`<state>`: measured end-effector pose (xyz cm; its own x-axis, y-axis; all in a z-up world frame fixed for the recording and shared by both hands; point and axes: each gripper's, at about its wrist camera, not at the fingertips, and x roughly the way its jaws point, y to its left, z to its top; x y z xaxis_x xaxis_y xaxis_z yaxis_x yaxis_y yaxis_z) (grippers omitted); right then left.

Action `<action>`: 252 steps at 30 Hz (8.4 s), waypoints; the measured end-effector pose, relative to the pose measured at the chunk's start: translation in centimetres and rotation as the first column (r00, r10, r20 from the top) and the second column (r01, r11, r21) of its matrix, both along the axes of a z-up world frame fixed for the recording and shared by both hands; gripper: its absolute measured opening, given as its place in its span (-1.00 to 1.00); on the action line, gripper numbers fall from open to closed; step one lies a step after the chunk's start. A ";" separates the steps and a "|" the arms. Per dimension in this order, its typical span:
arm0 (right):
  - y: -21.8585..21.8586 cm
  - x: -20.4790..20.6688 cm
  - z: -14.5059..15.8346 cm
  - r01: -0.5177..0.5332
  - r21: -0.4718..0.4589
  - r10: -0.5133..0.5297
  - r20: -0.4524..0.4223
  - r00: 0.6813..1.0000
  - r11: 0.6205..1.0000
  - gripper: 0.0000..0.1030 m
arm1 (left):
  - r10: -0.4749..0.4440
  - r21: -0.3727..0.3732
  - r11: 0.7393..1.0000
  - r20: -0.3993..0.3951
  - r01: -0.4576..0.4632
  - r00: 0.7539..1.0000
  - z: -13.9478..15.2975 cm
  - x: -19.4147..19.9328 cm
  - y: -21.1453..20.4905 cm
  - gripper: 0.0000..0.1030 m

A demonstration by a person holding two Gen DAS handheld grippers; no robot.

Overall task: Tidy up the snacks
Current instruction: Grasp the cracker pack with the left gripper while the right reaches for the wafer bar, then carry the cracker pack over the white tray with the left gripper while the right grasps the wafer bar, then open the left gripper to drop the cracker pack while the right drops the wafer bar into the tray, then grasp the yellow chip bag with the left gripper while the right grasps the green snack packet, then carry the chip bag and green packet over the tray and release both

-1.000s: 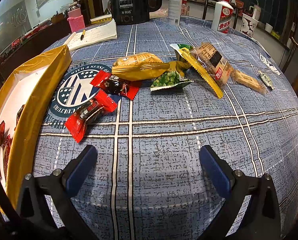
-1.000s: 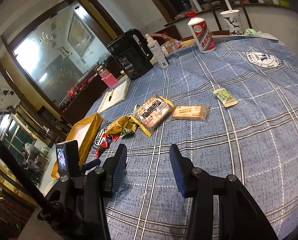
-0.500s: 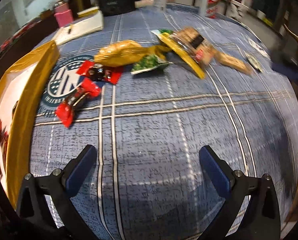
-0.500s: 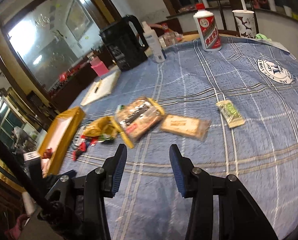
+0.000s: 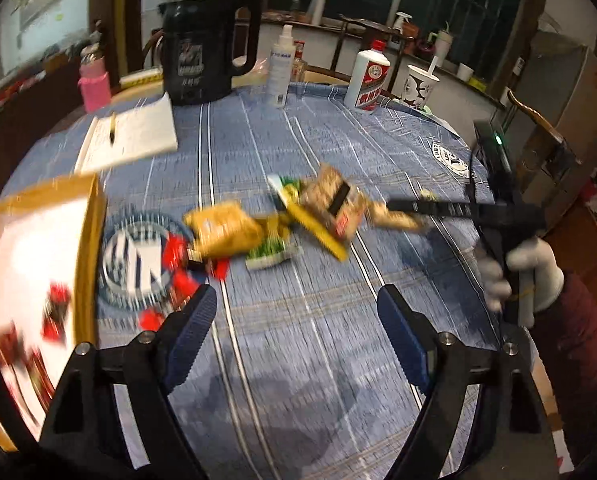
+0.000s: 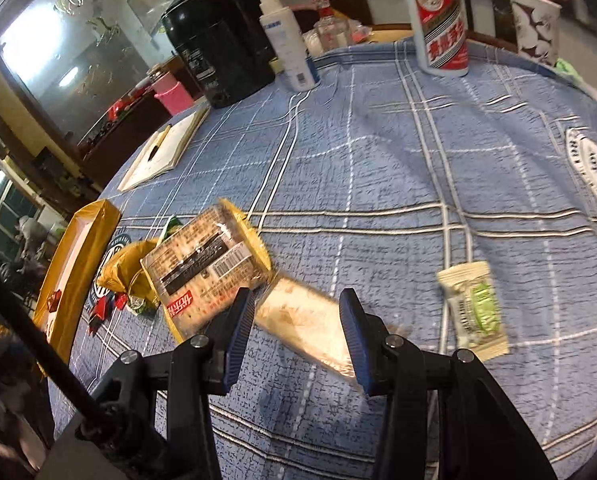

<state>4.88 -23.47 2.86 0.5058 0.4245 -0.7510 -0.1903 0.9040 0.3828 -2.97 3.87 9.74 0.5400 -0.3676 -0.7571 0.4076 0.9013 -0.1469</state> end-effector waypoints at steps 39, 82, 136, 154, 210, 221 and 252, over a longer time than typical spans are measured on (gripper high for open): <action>-2.9 -3.1 1.0 0.049 -0.014 -0.048 0.074 0.996 0.999 -0.24 | -0.295 0.461 0.845 -0.018 0.270 0.955 -7.5 9.7 -15.2 0.36; 5.7 -0.7 -1.1 -0.146 -0.520 0.206 0.060 0.977 0.842 -0.13 | 0.297 -0.069 0.955 0.140 -0.290 0.944 4.0 -2.8 19.8 0.36; 38.8 -2.1 5.2 -0.436 -0.167 0.456 0.118 0.882 0.885 -0.38 | 0.468 0.049 0.883 -0.035 -0.466 0.883 -2.4 8.4 28.3 0.36; 43.0 -1.4 3.2 -0.402 -0.238 0.442 0.150 0.884 0.884 -0.29 | 0.515 0.048 0.856 0.016 -0.515 0.857 -2.1 7.3 30.3 0.44; 9.0 -6.2 3.8 0.095 -0.101 -0.075 0.183 0.980 0.990 -0.15 | 0.172 0.151 0.978 -0.182 -0.145 0.968 -6.8 10.2 0.0 0.07; 10.4 -0.1 3.2 0.068 0.031 -0.072 0.125 0.990 0.997 0.02 | 0.139 0.011 0.990 -0.144 -0.139 0.980 -3.7 6.6 2.6 -0.05; 11.8 -1.7 3.0 0.099 -0.150 -0.071 0.180 0.981 0.984 -0.37 | 0.121 0.012 0.993 -0.065 -0.120 0.991 -3.8 3.2 2.4 -0.16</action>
<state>3.19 -11.69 5.86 0.6630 0.2574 -0.7030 -0.1608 0.9661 0.2021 0.22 6.23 5.95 0.5293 -0.2969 -0.7948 0.2859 0.9444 -0.1624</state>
